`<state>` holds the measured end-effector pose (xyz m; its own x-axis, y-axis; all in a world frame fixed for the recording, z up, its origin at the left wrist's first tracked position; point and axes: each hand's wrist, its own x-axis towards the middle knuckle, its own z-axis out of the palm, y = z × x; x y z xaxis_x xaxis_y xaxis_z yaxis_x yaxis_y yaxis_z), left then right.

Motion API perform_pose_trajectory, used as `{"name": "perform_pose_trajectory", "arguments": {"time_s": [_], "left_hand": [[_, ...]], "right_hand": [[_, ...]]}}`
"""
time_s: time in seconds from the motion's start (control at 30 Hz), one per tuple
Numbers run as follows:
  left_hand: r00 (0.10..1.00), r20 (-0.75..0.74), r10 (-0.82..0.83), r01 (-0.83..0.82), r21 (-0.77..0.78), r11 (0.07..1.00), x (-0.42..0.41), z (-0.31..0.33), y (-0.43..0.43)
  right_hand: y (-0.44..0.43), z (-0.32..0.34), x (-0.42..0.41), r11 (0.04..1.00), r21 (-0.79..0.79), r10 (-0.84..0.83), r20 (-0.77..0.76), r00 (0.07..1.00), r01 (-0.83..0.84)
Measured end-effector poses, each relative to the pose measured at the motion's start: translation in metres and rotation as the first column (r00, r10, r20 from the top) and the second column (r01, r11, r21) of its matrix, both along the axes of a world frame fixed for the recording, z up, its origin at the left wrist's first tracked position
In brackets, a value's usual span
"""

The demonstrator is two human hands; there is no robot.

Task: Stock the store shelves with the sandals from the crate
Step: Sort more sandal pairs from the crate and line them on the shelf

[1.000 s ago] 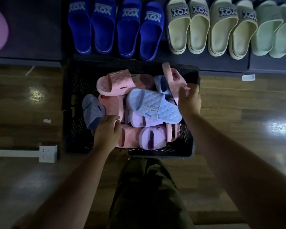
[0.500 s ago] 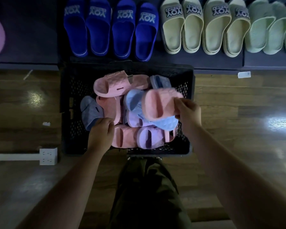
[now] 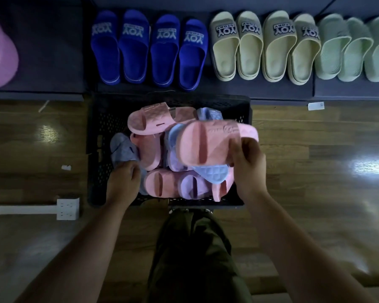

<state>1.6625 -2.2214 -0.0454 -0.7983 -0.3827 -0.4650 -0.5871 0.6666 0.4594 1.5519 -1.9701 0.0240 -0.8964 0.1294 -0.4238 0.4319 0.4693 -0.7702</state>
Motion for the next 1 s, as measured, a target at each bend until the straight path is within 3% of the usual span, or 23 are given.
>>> {"name": "perform_pose_trajectory", "arguments": {"time_s": [0.13,0.37,0.6,0.77,1.0], "left_hand": [[1.000,0.024,-0.008,0.008,-0.036,0.999,-0.003,-0.002,0.003],[0.999,0.023,-0.025,0.026,-0.037,0.999,-0.005,-0.010,0.005],[0.999,0.003,-0.048,0.048,-0.020,0.999,-0.005,-0.029,0.013],[0.997,0.010,-0.075,0.075,-0.001,0.997,-0.007,-0.042,0.021],[0.964,-0.215,-0.156,0.180,0.099,0.979,-0.058,-0.038,0.059]], "right_hand": [[-0.016,0.028,-0.032,0.994,-0.105,-0.021,-0.035,0.999,0.017],[-0.019,-0.006,-0.065,0.951,-0.306,0.004,0.117,0.993,0.032],[-0.004,-0.052,-0.062,0.965,-0.230,0.168,0.184,0.968,-0.124],[0.002,-0.071,-0.063,0.984,-0.175,0.075,0.184,0.980,-0.043],[0.010,-0.082,-0.063,0.984,-0.078,-0.154,0.048,0.987,0.158]]}}
